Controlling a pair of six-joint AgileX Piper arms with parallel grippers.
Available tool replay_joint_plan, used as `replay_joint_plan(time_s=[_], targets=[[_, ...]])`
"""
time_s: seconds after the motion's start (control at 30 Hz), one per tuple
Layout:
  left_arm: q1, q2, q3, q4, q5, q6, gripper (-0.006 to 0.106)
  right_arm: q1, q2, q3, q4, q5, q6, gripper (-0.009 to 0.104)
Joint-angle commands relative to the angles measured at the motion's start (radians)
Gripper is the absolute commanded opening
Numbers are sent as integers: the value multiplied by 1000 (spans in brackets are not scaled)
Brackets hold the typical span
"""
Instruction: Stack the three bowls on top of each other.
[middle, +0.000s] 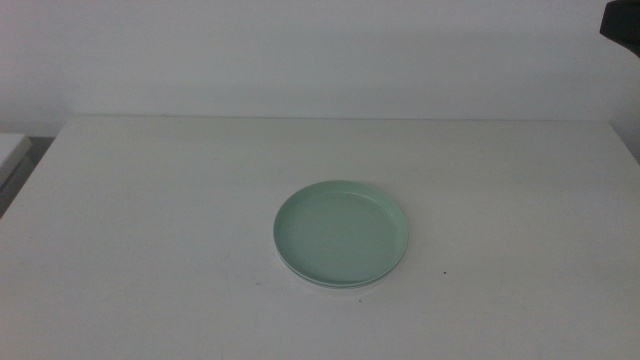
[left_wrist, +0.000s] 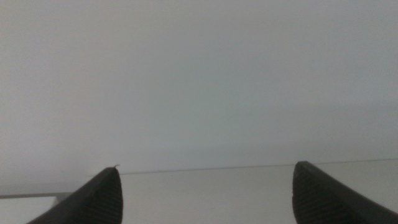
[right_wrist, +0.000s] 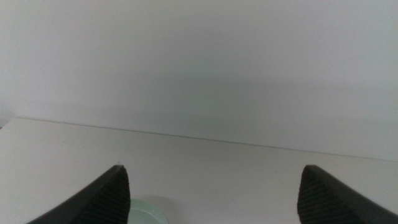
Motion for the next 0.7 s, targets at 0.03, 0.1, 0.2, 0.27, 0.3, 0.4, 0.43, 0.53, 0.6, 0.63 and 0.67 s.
replay_joint_plan(time_s=[0.03, 0.1, 0.2, 0.27, 0.3, 0.4, 0.43, 0.53, 0.6, 0.63, 0.67], targets=[[0, -6, 16, 40, -8, -10, 94, -5, -17, 15, -18, -19, -2, 93], [0, -27, 53, 44, -38, -10, 94, -12, -65, 60, -17, -67, -2, 93], [0, -87, 172, 44, -166, -10, 94, -31, -172, 198, -11, -206, -2, 93], [0, -145, 291, 25, -274, -10, 94, -46, -257, 314, 15, -356, -2, 93], [0, -171, 341, 21, -308, -10, 94, -52, -310, 383, 33, -426, -2, 93], [0, -292, 523, 19, -347, -10, 94, -90, -460, 569, 46, -541, -2, 93], [0, -341, 581, 19, -347, -10, 94, -112, -503, 616, 46, -543, -2, 93], [0, -496, 728, 19, -345, -10, 94, -181, -655, 778, 37, -530, -2, 93], [0, -596, 803, 19, -335, -10, 94, -230, -749, 864, 37, -524, -2, 93], [0, -649, 838, 19, -323, -10, 94, -249, -783, 890, 37, -513, -2, 93], [0, -698, 869, 19, -314, -10, 94, -271, -825, 916, 34, -480, -2, 93]])
